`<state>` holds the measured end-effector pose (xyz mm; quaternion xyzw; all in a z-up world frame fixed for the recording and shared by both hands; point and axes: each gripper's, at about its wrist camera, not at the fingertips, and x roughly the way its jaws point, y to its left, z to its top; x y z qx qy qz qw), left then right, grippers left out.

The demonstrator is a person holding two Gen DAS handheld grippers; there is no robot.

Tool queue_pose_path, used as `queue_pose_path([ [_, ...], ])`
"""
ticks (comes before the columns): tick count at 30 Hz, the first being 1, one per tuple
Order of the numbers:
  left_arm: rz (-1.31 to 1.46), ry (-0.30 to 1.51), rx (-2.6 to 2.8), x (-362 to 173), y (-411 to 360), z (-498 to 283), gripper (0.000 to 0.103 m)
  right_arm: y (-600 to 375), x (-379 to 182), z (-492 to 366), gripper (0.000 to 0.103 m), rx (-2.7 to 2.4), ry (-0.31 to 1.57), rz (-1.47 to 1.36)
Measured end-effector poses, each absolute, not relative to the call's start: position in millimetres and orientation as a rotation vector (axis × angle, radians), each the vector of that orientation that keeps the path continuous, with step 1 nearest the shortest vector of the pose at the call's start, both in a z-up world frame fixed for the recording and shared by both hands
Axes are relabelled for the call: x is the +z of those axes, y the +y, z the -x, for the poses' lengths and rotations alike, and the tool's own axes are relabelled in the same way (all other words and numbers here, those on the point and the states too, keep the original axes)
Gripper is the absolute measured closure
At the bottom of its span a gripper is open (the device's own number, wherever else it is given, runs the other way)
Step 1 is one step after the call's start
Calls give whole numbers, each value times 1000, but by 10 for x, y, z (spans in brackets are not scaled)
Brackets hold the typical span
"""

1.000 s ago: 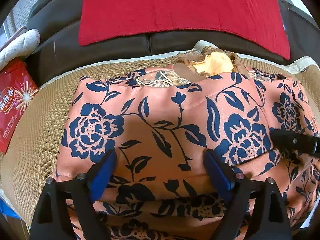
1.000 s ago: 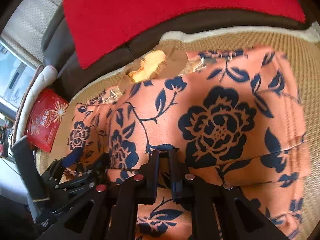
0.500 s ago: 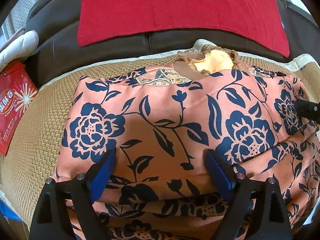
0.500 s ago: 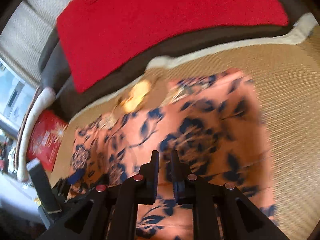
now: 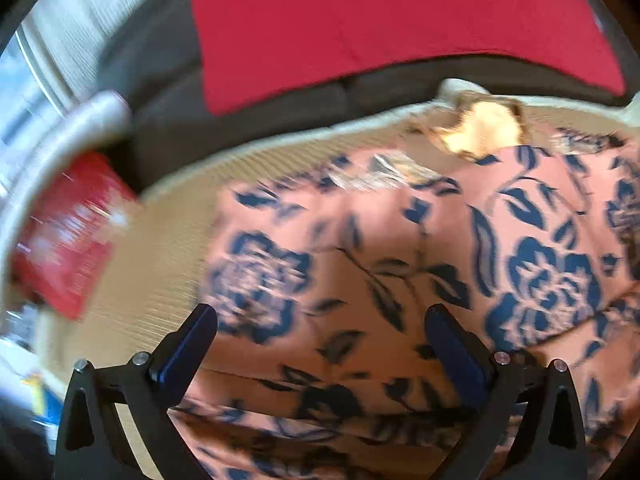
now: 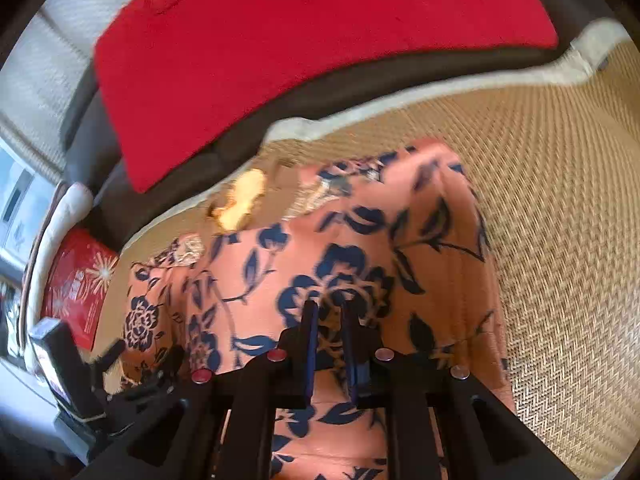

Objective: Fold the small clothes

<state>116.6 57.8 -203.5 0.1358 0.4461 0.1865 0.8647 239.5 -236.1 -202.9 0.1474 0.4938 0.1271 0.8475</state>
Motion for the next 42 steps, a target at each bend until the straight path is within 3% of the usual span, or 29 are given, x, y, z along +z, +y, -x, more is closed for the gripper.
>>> queue_pose_path([
  [10, -190, 827, 382, -1776, 702, -1063, 0, -1956, -2201, -2314, 87, 348, 1131, -205],
  [16, -103, 745, 393, -1600, 833, -970, 0, -1823, -2137, -2263, 88, 369, 1078, -169],
  [42, 30, 688, 368, -1479, 1084, -866, 0, -1010, -2300, -2034, 87, 206, 934, 319],
])
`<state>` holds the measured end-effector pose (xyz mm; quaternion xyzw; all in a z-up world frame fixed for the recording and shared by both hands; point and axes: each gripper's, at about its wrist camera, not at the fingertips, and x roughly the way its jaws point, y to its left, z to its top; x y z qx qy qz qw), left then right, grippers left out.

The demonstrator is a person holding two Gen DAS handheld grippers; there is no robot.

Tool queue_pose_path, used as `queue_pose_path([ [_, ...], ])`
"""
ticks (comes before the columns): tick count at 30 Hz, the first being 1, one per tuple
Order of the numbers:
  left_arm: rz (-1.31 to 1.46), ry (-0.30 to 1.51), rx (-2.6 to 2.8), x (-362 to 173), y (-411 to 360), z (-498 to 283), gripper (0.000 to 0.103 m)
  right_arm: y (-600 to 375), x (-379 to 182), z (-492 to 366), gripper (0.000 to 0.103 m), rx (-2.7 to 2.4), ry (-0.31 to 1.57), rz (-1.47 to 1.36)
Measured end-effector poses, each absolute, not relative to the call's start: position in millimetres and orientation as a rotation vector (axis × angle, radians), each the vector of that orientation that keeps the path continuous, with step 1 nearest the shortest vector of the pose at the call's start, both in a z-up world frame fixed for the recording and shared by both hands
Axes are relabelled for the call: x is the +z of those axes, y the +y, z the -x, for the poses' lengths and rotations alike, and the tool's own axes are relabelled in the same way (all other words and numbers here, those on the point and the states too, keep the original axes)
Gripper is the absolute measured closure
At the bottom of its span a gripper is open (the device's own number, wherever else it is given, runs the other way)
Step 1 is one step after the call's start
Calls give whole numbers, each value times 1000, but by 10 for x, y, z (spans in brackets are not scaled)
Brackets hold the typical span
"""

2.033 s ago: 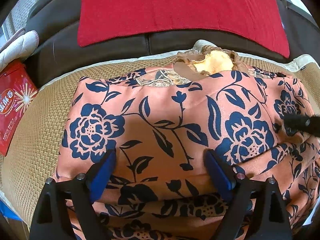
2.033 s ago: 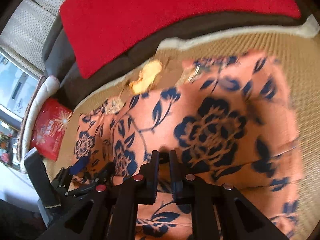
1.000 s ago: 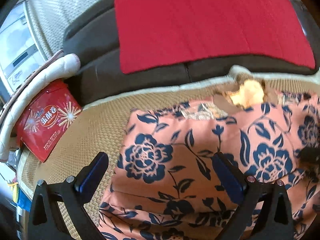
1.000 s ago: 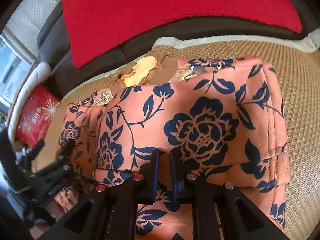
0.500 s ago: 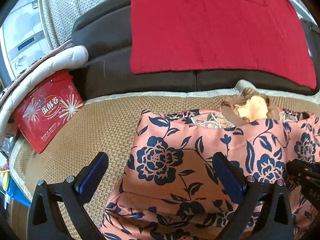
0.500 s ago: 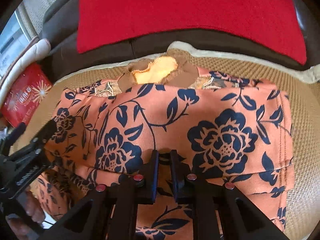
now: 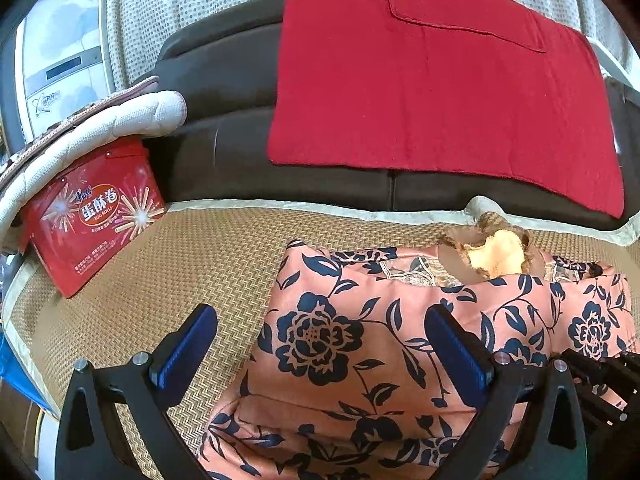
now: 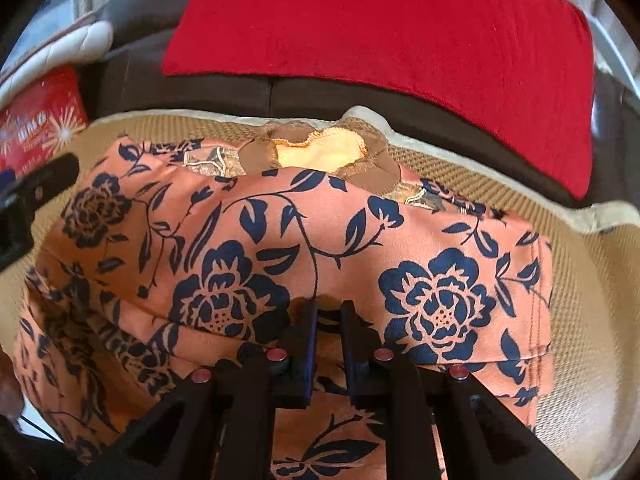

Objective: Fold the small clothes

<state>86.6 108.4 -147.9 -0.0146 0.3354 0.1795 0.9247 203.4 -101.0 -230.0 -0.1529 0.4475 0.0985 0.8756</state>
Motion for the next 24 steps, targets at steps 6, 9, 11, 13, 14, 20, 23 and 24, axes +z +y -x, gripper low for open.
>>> queue_pose_path([
  [6, 28, 705, 388, -1519, 1152, -913, 0, -1049, -2288, -2069, 87, 220, 936, 299],
  [9, 46, 718, 401, -1549, 1225, -933, 0, -1019, -2303, -2046, 87, 210, 925, 311],
  [11, 60, 725, 405, -1569, 1273, -942, 0, -996, -2300, -2003, 87, 199, 914, 329],
  [13, 67, 734, 412, -1599, 1325, -962, 0, -973, -2305, -1984, 87, 190, 904, 347],
  [14, 65, 737, 417, -1610, 1335, -971, 0, -964, -2306, -1979, 87, 187, 901, 355],
  [20, 40, 789, 461, -1776, 1416, -1111, 0, -974, -2292, -2007, 87, 198, 907, 361],
  [23, 43, 837, 478, -1879, 1457, -1181, 0, -990, -2285, -2024, 87, 208, 910, 356],
  [24, 48, 862, 485, -1928, 1474, -1207, 0, -995, -2289, -2030, 87, 210, 910, 356],
])
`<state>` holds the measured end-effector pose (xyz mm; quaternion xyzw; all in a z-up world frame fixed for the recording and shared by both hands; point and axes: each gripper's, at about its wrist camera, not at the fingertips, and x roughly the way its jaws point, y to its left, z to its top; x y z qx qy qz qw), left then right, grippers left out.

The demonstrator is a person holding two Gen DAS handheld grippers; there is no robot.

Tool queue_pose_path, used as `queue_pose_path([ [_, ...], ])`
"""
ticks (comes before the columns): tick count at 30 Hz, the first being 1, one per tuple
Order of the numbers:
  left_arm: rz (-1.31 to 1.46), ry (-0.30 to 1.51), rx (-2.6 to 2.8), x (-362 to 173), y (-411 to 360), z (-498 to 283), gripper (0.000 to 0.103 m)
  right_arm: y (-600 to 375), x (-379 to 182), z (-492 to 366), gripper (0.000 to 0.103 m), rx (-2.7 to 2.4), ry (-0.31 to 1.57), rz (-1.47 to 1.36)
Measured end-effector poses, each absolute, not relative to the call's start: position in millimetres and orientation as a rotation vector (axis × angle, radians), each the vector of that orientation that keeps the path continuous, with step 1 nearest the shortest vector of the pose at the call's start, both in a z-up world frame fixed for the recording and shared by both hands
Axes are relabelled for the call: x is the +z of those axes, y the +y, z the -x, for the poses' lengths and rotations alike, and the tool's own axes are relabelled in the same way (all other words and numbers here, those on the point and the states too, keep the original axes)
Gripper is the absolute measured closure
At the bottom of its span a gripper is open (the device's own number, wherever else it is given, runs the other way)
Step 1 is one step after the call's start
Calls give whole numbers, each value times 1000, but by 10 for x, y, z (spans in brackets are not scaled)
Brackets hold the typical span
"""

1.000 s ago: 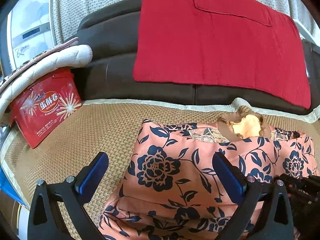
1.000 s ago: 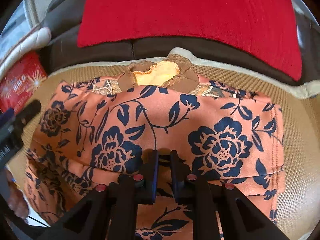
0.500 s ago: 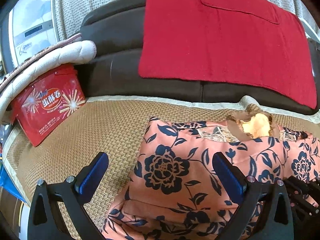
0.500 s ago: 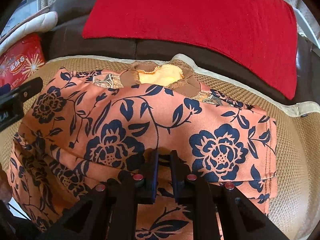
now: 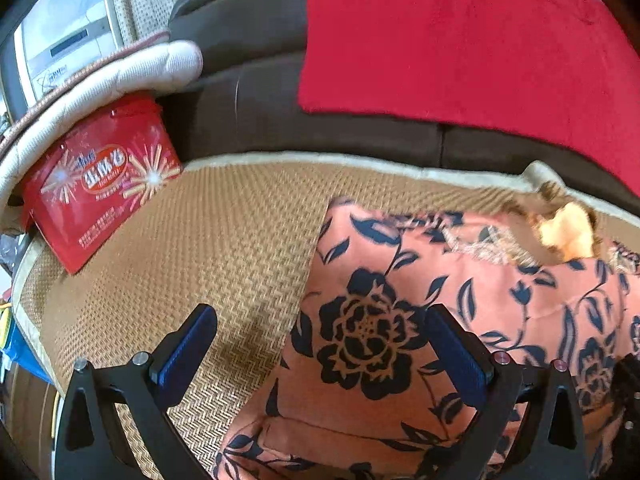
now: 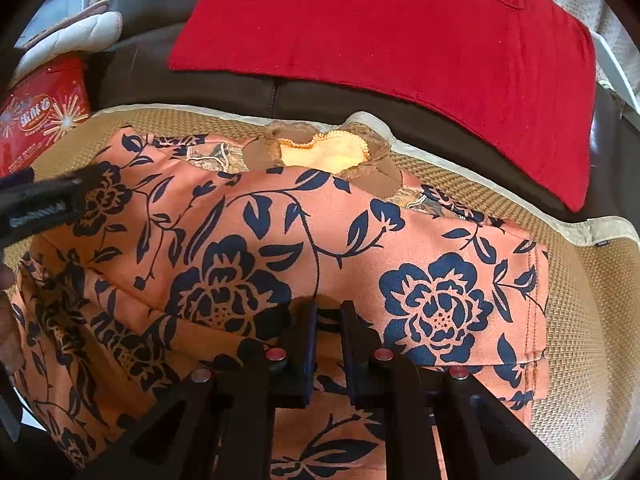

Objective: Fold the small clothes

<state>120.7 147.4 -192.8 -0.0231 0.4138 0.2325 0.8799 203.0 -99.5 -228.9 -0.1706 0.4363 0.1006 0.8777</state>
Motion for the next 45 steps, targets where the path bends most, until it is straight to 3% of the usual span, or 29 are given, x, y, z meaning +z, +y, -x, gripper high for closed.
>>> queue_pose_path([
  [6, 41, 999, 501, -2218, 1519, -1338, 0, -987, -2289, -2009, 87, 205, 908, 357],
  [25, 71, 995, 483, -2214, 1522, -1405, 0, -983, -2296, -2014, 87, 210, 910, 359],
  [28, 59, 928, 497, -2089, 1489, -1355, 0, -1012, -2236, -2001, 87, 211, 893, 325],
  [37, 48, 665, 468, -1412, 1222, -925, 0, -1084, -1507, -1714, 87, 157, 587, 279],
  [45, 87, 524, 486, -902, 1155, -154, 0, -1137, -941, -1353, 87, 182, 540, 160],
])
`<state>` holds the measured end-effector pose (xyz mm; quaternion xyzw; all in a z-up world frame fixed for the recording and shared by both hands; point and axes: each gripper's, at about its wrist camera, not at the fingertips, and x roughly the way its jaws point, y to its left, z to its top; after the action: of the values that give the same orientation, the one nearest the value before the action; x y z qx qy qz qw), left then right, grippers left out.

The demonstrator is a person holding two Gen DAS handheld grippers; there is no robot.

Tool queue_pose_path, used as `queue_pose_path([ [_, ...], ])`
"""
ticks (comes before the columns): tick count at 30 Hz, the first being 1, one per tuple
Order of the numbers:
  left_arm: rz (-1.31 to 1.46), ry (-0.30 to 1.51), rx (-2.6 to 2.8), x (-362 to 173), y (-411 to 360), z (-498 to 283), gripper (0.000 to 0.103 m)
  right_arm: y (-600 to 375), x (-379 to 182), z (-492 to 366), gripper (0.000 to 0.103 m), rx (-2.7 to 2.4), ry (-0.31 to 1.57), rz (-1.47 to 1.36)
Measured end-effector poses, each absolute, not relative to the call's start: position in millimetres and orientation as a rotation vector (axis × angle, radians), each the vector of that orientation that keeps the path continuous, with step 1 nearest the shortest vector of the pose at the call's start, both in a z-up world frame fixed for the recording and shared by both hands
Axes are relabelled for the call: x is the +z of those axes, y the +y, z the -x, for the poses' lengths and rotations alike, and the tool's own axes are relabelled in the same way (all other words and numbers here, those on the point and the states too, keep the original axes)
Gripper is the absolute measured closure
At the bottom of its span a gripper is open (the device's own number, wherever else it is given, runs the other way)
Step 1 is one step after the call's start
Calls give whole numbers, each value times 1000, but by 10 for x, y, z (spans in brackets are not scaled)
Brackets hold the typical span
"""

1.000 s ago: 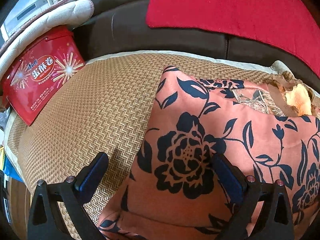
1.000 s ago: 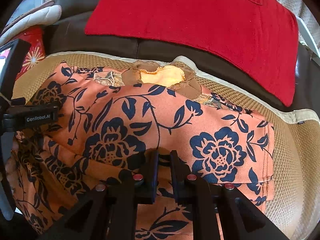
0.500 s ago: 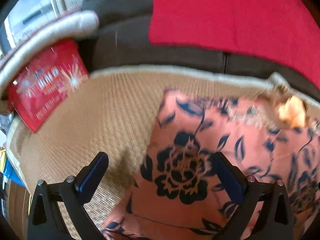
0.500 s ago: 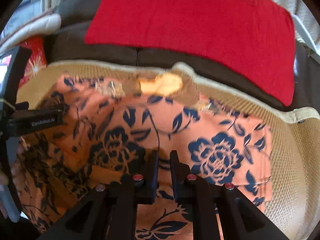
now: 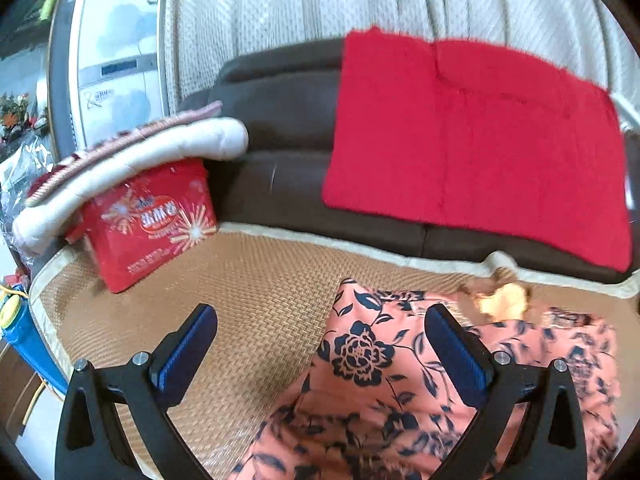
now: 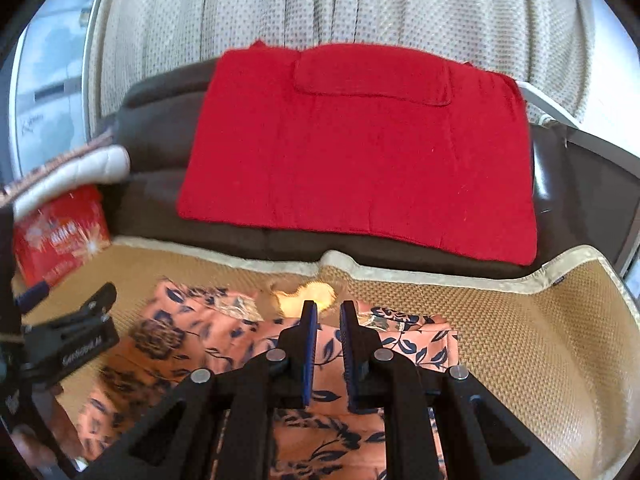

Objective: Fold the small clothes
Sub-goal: 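Lift both grippers up and away from the folded blouse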

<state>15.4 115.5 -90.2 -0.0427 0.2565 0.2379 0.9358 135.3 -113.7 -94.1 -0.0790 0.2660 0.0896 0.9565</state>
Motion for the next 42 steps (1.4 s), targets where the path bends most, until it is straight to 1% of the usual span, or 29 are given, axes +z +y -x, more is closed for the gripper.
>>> queue_pose_path([
  [7, 21, 481, 441, -621, 1001, 538, 0, -1092, -583, -732, 87, 199, 535, 164],
  [12, 6, 431, 432, -380, 958, 946, 0, -1018, -457, -366, 87, 240, 528, 172],
  [22, -26, 376, 515, -151, 1167, 1568, 0, -729, -276, 144, 87, 354, 492, 176],
  [30, -21, 355, 578, -49, 1348, 1884, 0, -502, -98, 413, 87, 439, 434, 186],
  [37, -24, 326, 597, 49, 1363, 2058, 0, -392, 14, 609, 87, 482, 395, 191],
  [42, -23, 336, 588, 43, 1363, 2115, 0, -380, 44, 701, 87, 486, 386, 195],
])
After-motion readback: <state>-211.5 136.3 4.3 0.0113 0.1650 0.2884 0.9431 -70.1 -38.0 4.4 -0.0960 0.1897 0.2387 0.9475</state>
